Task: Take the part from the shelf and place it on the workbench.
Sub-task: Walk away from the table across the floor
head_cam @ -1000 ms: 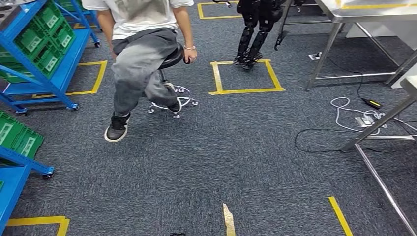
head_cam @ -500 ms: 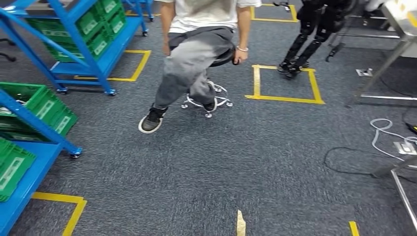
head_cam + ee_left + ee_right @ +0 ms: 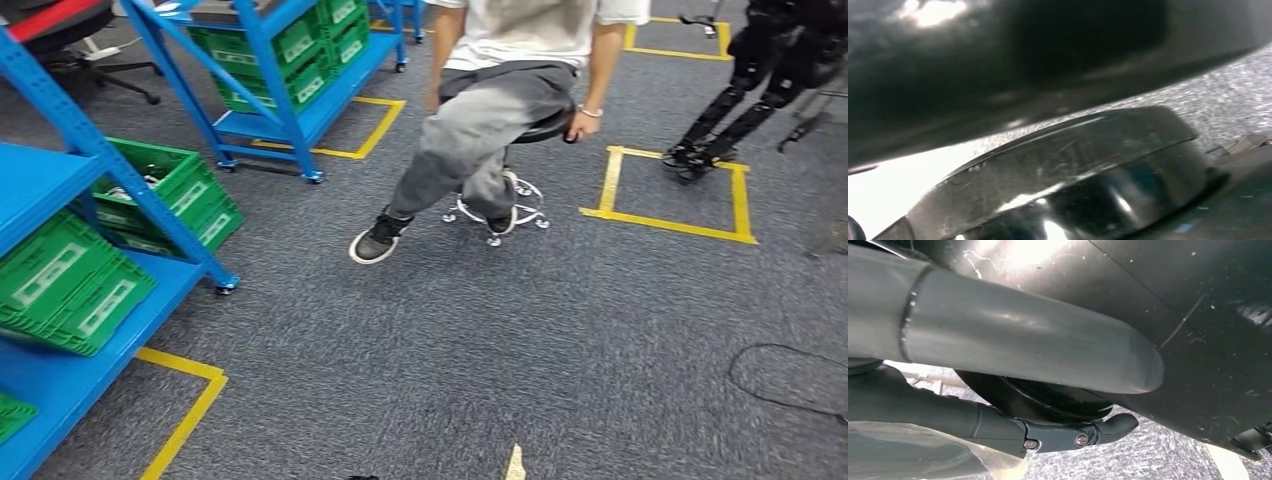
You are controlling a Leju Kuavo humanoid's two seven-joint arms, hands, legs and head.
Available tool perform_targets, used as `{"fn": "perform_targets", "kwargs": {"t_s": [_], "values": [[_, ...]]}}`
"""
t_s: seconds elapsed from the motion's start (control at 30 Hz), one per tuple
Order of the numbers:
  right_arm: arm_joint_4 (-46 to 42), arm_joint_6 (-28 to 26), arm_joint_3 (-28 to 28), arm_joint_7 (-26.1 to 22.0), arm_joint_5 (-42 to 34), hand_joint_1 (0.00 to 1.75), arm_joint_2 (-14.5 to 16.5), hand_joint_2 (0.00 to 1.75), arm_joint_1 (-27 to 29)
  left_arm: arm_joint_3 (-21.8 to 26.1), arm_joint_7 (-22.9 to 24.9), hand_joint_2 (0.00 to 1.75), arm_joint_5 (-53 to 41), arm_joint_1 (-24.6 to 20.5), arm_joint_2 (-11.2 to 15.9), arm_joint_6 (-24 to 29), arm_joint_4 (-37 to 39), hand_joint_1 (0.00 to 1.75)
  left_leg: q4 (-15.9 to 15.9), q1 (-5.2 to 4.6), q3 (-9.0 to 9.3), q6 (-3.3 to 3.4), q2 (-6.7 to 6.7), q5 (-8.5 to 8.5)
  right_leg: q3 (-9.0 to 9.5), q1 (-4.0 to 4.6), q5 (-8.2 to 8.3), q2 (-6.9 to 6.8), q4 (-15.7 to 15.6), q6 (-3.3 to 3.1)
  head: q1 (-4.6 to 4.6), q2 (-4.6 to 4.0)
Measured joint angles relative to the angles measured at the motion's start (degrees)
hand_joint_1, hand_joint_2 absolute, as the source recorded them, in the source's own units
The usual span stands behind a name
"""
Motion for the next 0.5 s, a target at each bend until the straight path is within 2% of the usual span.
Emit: {"fn": "perform_targets", "kwargs": {"t_s": [0.03,0.07,0.1,0.13,0.17,0.2,0.23,0.27,0.3,0.33,0.4,0.43,0.47,0.5], "values": [[0.00,0.00,0.01,0.04,0.01,0.00,-0.01,0.00,0.04,0.00,0.02,0.00,0.00,0.07,0.04,0.00,0.00,0.00,-2.20,0.19,1.07,-0.18,0.39,1.75,0.29,-0.05,-0.23,-0.69,0.01,0.14,-0.01,0.00],[0.00,0.00,0.01,0.07,0.01,0.00,-0.01,0.00,0.10,0.00,0.03,0.00,0.00,0.11,0.09,0.00,0.00,0.00,-5.95,0.31,2.88,-0.29,1.34,3.90,0.62,-0.07,-0.51,-1.35,0.01,0.36,-0.01,0.00],[-0.01,0.00,0.01,0.09,0.02,0.00,-0.05,0.00,0.19,0.00,0.04,0.00,0.00,0.04,0.11,0.00,0.00,0.00,-9.52,0.13,4.65,-0.33,2.74,5.29,0.76,0.03,-0.83,-1.94,0.03,0.72,-0.07,0.00],[-0.02,0.00,0.02,0.11,0.02,0.00,-0.09,0.00,0.28,0.00,0.05,0.00,-0.01,-0.09,0.09,0.00,-0.01,0.00,-12.42,-0.05,6.03,-0.04,3.97,6.07,0.85,0.20,-1.21,-2.53,0.10,1.12,-0.09,0.00],[-0.03,0.00,0.02,0.16,0.01,0.00,-0.14,0.00,0.37,0.00,0.05,0.00,-0.02,-0.21,0.07,-0.01,-0.01,0.00,-14.01,-0.27,6.74,0.37,4.80,6.14,0.90,0.38,-1.55,-3.13,0.12,1.49,-0.04,0.00],[-0.04,0.00,0.04,0.31,0.01,0.00,-0.19,0.00,0.42,0.00,0.06,0.00,-0.03,-0.27,0.04,-0.04,-0.01,0.00,-14.36,-0.53,6.84,0.87,4.86,5.70,1.01,0.54,-1.81,-3.76,0.10,1.83,0.02,0.00],[-0.04,0.00,0.05,0.50,0.01,0.00,-0.21,0.00,0.43,0.00,0.08,0.00,-0.03,-0.25,0.04,-0.11,-0.01,0.00,-14.54,-0.52,6.80,1.45,4.25,5.63,1.43,0.59,-2.01,-4.41,0.05,2.07,0.09,0.00],[-0.06,0.01,0.08,0.71,0.01,0.00,-0.23,0.00,0.44,0.00,0.13,0.00,-0.03,-0.14,0.05,-0.19,0.00,0.00,-14.62,-0.47,6.81,1.81,3.58,5.63,1.70,0.51,-2.30,-4.46,0.08,2.32,0.16,0.00],[-0.08,0.01,0.15,0.83,0.01,0.00,-0.25,0.00,0.41,0.00,0.19,0.00,-0.01,-0.05,0.05,-0.26,0.00,0.00,-14.71,-0.40,6.85,2.18,2.95,5.66,1.65,0.43,-2.94,-3.57,0.73,2.57,0.31,0.00],[-0.10,0.02,0.25,0.86,0.00,0.00,-0.26,0.00,0.35,0.00,0.24,0.00,0.00,-0.06,0.05,-0.30,0.00,0.00,-14.80,-0.29,6.88,2.56,2.35,5.73,0.88,0.34,-4.09,-2.09,2.54,2.76,0.47,0.00],[-0.13,0.03,0.46,0.72,0.00,0.00,-0.27,0.00,0.03,0.00,0.31,0.00,-0.01,-0.21,0.02,-0.38,0.00,0.00,-14.85,-0.25,6.89,3.13,1.11,5.69,-2.65,0.32,-7.39,1.06,9.61,2.91,0.85,0.00],[-0.13,0.04,0.54,0.67,0.00,0.00,-0.27,0.00,-0.21,0.01,0.33,0.00,-0.03,-0.30,0.00,-0.43,0.00,0.00,-14.84,-0.32,6.91,3.30,0.39,5.64,-4.75,0.36,-8.72,1.68,13.62,2.89,0.90,0.00],[-0.13,0.07,0.57,0.63,0.00,0.00,-0.27,0.00,-0.44,0.01,0.37,0.00,-0.04,-0.34,-0.01,-0.49,0.00,0.00,-14.83,-0.39,7.00,3.37,-0.39,5.59,-6.33,0.41,-9.16,1.93,16.38,2.82,0.92,0.01],[-0.13,0.12,0.59,0.63,0.00,0.00,-0.27,0.00,-0.63,0.02,0.46,0.00,-0.04,-0.35,-0.01,-0.60,0.00,0.00,-14.82,-0.45,7.12,3.41,-1.26,5.54,-7.09,0.45,-8.44,2.08,17.19,2.69,0.96,0.01]]}}
